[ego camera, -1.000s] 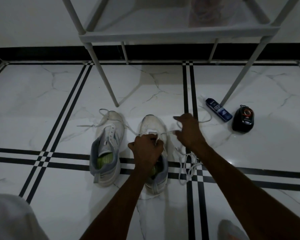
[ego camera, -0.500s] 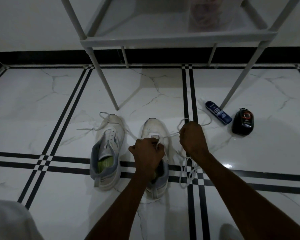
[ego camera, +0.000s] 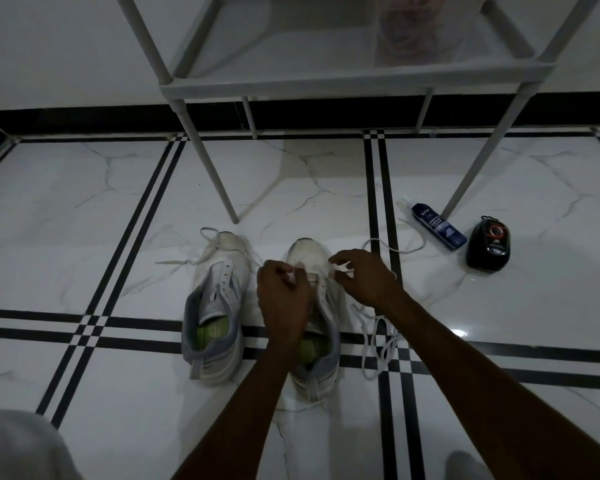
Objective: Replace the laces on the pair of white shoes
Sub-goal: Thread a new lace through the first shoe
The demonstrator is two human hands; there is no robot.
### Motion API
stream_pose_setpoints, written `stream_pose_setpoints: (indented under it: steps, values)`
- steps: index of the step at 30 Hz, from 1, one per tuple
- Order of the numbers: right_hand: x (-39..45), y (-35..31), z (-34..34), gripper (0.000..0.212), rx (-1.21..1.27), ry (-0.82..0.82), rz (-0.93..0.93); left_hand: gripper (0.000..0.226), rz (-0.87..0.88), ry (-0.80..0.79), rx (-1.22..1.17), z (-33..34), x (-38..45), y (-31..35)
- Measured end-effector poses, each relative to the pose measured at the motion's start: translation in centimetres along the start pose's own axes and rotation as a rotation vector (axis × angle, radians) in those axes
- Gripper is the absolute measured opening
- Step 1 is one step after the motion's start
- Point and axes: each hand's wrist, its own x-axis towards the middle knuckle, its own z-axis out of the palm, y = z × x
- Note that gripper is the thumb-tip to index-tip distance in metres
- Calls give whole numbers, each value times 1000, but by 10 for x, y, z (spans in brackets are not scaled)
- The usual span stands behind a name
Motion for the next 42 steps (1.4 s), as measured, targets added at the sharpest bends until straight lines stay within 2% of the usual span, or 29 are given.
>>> stream_pose_setpoints:
  steps: [2,3,7,13,18,31,32,34,36,37,40,42]
  values:
    - [4,-5,5,16,-34,-17,-7,17,-203,58,8,-5,12,-3]
    - [5,-4,7,12,-36,-10,-6,25,-269,26,29,-6,17,-7]
    - [5,-1,11,8,-54,-5,-5,50,-353,-145,6,-6,17,-18]
    - [3,0,8,11,-62,-15,-34,30,-415,-123,-220,2,32,-28]
    - [2,0,8,7,-20,-9,-15,32,-334,-97,-215,8,27,-39]
    - [4,4,6,6,33,-11,24,36,-310,-76,-242,13,28,-49]
    - [2,3,7,8,47,-4,17,34,-288,-70,-246,13,28,-49]
    - [-1,2,8,9,44,121,5,28,-226,-62,-226,14,28,-47]
    - [-4,-2,8,22,17,280,41,26,-166,-49,-190,14,27,-43]
    - [-3,-4,8,32,0,276,96,26,-140,-44,-175,13,26,-42]
    - [-1,-7,19,63,-43,-30,349,26,-112,-39,-159,12,25,-41]
    - [1,-5,30,76,44,-81,531,29,-106,-34,-149,12,25,-43]
